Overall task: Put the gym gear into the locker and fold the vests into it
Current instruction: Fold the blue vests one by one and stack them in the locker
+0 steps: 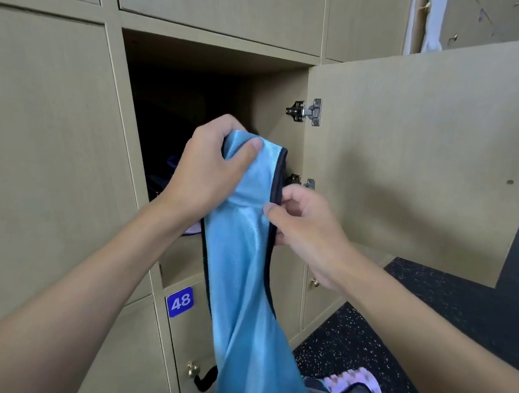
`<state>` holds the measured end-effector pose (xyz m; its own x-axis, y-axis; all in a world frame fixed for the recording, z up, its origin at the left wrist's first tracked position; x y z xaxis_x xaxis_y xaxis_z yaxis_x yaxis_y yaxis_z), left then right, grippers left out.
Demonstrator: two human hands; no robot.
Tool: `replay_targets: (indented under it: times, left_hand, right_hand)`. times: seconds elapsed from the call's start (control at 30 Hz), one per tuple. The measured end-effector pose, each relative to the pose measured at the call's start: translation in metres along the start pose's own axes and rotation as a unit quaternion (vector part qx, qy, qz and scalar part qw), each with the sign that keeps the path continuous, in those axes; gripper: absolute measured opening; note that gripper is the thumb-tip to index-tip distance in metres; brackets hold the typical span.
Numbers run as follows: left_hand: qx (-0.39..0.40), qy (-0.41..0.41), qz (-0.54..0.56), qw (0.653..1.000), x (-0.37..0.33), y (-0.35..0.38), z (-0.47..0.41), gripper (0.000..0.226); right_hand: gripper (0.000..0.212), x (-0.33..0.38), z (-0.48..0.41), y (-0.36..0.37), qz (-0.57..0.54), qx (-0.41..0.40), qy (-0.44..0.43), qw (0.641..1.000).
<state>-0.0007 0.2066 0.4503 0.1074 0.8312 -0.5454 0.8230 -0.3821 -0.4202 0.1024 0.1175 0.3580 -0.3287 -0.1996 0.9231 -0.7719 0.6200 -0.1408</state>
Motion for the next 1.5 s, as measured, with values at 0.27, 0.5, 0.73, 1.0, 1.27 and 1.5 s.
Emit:
replay_targets:
  times: [0.27, 0.5, 0.73, 1.0, 1.27, 1.5]
  left_hand:
    - [0.166, -0.131, 0.116, 0.970, 0.031, 0.040, 0.035, 0.038]
    - [0.104, -0.125, 0.094, 0.982, 0.058, 0.048, 0.043, 0.025]
    - [0.170, -0.035, 0.052, 0.983, 0.045, 0.075, 0.056, 0.012]
    - [0.103, -0.074, 0.169, 0.977, 0.036, 0.069, 0.059, 0.035]
    - [0.283, -0.055, -0.109, 0.951, 0.056, 0.082, 0.072, 0.046]
    - [0.342, -0.056, -0.051, 0.937, 0.056, 0.103, 0.086, 0.039]
  right_hand:
    - [0.005, -0.017, 0.017, -0.007, 0.040, 0.025, -0.024, 0.999]
    - [0.008, -0.055, 0.039, -0.021, 0.094, 0.099, 0.032, 0.990]
    - [0.016, -0.067, 0.040, -0.027, 0.155, 0.112, 0.044, 0.980]
    - [0.023, -0.072, 0.042, -0.020, 0.174, 0.123, 0.049, 0.976]
    - [0.015, -0.066, 0.048, -0.035, 0.199, 0.125, 0.047, 0.971]
    - [0.011, -0.064, 0.055, -0.041, 0.209, 0.137, 0.043, 0.967]
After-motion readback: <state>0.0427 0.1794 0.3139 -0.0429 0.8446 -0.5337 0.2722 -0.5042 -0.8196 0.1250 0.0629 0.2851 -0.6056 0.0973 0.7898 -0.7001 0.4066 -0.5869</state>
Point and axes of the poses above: each hand's wrist, its own z-axis away from the middle knuckle, its own y-axis out of the palm, x = y × z, the point moved 8 cm from there along -z, towards the middle knuckle, and after that the axes turned 5 degrees about x, right-handed, at the moved point
